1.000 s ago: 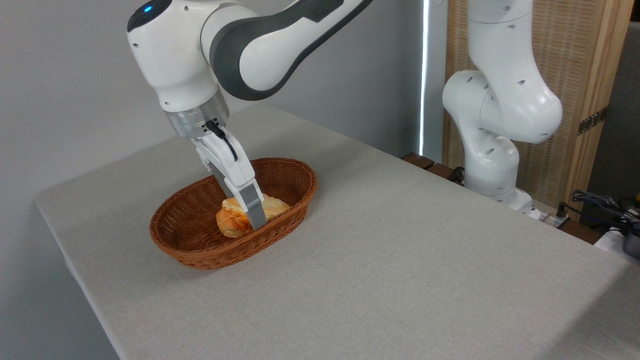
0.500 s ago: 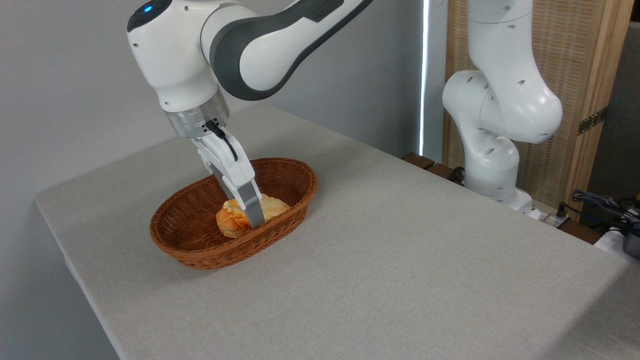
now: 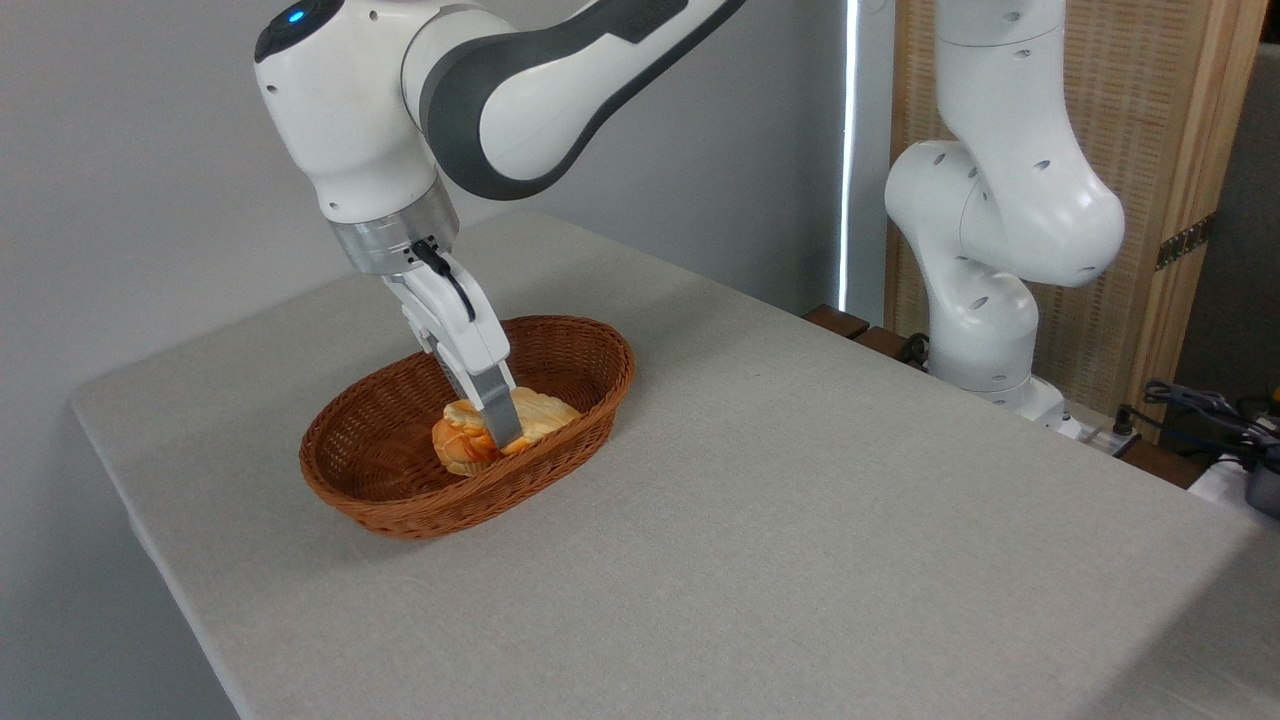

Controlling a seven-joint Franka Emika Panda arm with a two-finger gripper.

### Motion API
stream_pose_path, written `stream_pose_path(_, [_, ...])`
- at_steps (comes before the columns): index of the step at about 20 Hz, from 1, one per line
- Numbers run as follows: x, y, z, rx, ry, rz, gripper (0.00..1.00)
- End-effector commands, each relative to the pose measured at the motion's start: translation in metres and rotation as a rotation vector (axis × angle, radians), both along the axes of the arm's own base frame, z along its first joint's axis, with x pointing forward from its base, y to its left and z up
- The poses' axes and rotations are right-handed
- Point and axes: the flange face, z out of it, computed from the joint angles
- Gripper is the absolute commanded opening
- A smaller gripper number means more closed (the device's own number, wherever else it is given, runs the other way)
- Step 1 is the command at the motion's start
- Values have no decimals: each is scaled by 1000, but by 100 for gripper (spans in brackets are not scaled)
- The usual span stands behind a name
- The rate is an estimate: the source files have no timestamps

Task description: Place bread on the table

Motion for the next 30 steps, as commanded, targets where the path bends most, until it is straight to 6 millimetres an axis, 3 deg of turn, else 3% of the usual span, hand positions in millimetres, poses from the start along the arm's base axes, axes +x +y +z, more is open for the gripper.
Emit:
stream_pose_path(1, [0,5,8,-1,-17,8,37])
stream_pose_path(6, [1,10,16,-36,-23,36,37])
stream_pose_path(9, [8,26,37,-60,-45,86,36])
stream_pose_path(15, [5,45,54,-85,-50,126,36])
stream_pose_path(21, [6,99,84,-97,-16,213,35])
stream_pose_path(24, [8,126,89,-105,-21,262,35])
stream_pose_path(30, [11,143,91,-100,-52,187,35])
